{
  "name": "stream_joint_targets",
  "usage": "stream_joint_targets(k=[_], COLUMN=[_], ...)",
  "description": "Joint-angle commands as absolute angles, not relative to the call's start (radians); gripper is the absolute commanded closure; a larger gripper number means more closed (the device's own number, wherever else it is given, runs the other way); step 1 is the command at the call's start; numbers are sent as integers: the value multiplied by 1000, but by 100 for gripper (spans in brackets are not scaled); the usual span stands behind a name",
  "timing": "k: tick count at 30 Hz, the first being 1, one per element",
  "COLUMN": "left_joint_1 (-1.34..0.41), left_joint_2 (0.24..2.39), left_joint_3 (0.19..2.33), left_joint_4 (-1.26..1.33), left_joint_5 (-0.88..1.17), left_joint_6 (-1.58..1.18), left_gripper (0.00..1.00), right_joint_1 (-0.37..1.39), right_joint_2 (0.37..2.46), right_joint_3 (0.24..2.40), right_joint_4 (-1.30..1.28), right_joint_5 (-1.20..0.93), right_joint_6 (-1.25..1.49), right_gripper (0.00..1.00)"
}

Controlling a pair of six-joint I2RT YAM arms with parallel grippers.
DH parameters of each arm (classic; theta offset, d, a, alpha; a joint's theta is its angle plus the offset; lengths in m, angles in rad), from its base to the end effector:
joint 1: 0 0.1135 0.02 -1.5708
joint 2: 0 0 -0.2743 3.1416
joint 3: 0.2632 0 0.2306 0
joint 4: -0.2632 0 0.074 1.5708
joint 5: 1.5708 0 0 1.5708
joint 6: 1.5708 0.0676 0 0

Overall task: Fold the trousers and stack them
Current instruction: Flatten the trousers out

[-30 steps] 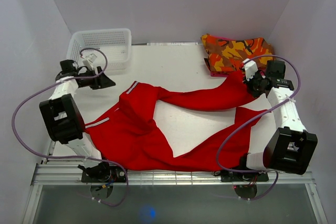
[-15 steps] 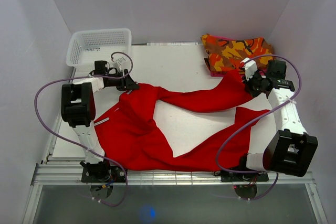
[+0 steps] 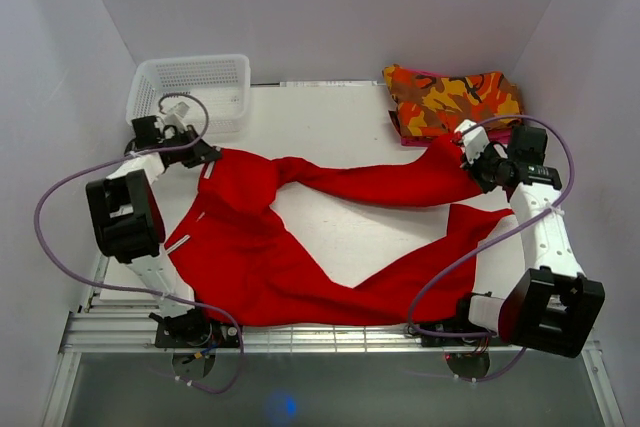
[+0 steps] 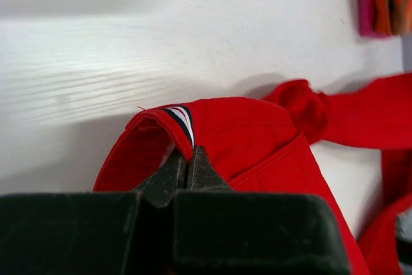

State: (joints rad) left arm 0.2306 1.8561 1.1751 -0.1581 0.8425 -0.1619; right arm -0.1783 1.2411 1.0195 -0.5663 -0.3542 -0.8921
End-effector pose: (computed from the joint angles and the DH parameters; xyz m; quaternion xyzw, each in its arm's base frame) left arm 0.3887 0.0394 0.1946 -0.0227 0.8643 -0.3704 0.3394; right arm 0.2586 -0.0228 0.2852 -0.3809 0.8291 -0.0515 0.4061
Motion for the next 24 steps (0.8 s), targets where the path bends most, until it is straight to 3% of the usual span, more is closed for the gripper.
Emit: stream_joint_targets(k=[1,10,12,13,14,18,20,22,24], left_joint_1=[369,437,442,443,443,446,446,446,446], left_joint_2=[1724,1795,1828,1839,1848,1858,1842,1822,1810], left_joint_3=[1204,1247,1262,1270,1278,1305,1321,1339,1356], left_joint_4=[-224,-351,-376,-408,-416,-471,-503,-543,-567], left_joint_5=[723,608,601,606,610,666,716,756,787], left_joint_6=[-55,109,120,135,138,199,238,326,395], left_gripper=[100,100,98,93,88,68,52,28,21], right_joint_1=[-224,-305,-334,-342,-351,-394,-449,-465,-463], right_joint_2=[1151,936,901,897,897,951,997,1038,1086], right_joint_3=[953,544,462,399,381,504,656,756,897], right_joint_4=[-439,3,134,170,205,123,-35,-229,-366], right_joint_5=[-340,-488,-502,-499,-483,-460,-497,-505,-564], right_joint_6=[-1006,-1399,-1489,-1549,-1565,-1479,-1407,-1388,-1371], right_gripper=[92,88,52,27,10,10,10,10,10])
